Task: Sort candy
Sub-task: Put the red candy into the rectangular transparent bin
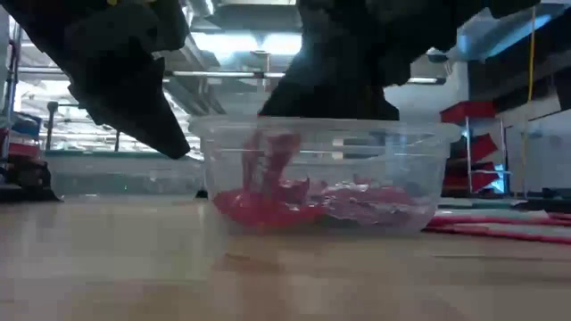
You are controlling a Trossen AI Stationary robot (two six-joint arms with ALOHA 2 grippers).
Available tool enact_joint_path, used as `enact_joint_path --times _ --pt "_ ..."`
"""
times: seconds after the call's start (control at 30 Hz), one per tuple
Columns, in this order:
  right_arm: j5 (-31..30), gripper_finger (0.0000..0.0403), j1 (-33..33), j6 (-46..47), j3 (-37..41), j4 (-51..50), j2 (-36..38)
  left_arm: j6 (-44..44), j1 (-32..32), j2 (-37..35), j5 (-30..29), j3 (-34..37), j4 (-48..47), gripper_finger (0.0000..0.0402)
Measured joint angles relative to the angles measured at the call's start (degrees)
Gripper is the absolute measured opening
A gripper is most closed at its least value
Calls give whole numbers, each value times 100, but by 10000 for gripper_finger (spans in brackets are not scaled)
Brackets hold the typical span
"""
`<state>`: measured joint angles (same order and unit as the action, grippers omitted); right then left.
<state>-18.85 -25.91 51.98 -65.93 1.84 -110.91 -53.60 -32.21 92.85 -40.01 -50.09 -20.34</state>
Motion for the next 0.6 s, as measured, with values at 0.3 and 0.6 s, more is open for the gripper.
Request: enact_joint_path --times 0.3,0.6 --pt "-162 205 6 -149 0 -1366 588 0 0 -1 -2 0 -2 129" --pt "-126 153 50 -6 -11 -1708 566 0 0 -1 -4 0 44 129"
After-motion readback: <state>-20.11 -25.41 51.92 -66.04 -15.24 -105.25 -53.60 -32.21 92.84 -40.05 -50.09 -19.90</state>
